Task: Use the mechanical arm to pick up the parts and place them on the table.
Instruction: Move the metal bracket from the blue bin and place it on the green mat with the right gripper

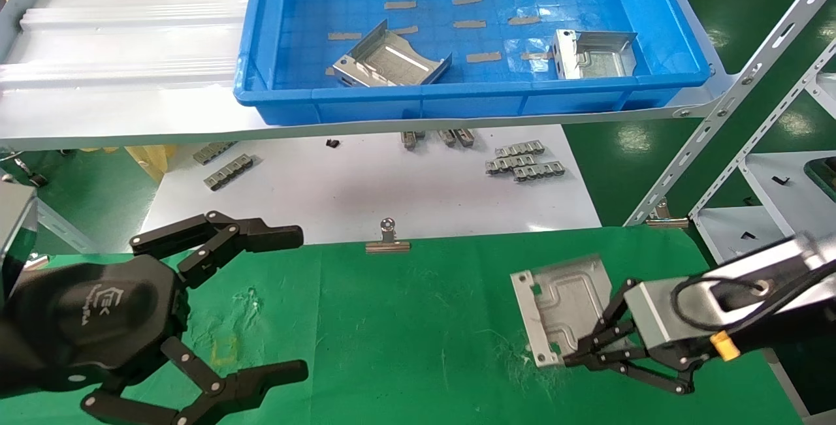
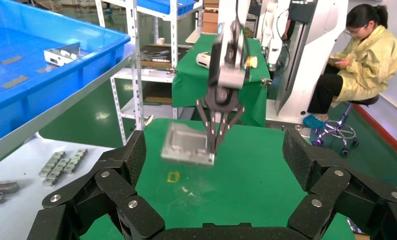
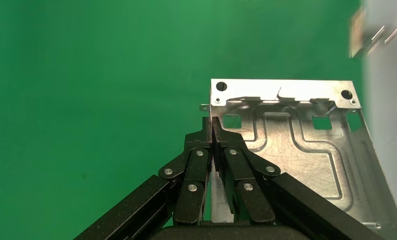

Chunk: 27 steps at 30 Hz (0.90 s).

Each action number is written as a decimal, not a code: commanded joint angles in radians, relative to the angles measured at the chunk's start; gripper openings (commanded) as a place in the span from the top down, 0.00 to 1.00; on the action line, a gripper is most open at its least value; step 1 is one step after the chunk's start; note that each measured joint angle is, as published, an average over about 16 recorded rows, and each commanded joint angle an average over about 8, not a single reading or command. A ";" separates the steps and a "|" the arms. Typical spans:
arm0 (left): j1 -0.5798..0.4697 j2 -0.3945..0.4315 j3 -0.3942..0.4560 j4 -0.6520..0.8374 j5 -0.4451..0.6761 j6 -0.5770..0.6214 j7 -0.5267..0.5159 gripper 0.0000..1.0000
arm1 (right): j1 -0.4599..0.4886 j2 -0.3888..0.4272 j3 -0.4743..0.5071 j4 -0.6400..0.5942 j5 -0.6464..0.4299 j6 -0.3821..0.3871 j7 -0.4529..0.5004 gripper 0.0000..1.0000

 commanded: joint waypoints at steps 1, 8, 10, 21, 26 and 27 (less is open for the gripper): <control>0.000 0.000 0.000 0.000 0.000 0.000 0.000 0.00 | -0.036 -0.012 -0.019 -0.030 -0.017 0.015 -0.024 1.00; 0.000 0.000 0.000 0.000 0.000 0.000 0.000 0.00 | -0.104 -0.083 -0.030 -0.164 -0.031 0.070 -0.099 1.00; 0.000 0.000 0.000 0.000 0.000 0.000 0.000 0.00 | -0.116 -0.102 -0.029 -0.198 -0.032 0.083 -0.121 1.00; 0.000 0.000 0.000 0.000 0.000 0.000 0.000 0.00 | -0.146 -0.168 -0.026 -0.337 -0.034 0.111 -0.210 0.48; 0.000 0.000 0.000 0.000 0.000 0.000 0.000 0.00 | -0.153 -0.185 -0.027 -0.374 -0.038 0.118 -0.241 0.00; 0.000 0.000 0.000 0.000 0.000 0.000 0.000 0.00 | -0.155 -0.188 -0.026 -0.378 -0.038 0.120 -0.248 0.00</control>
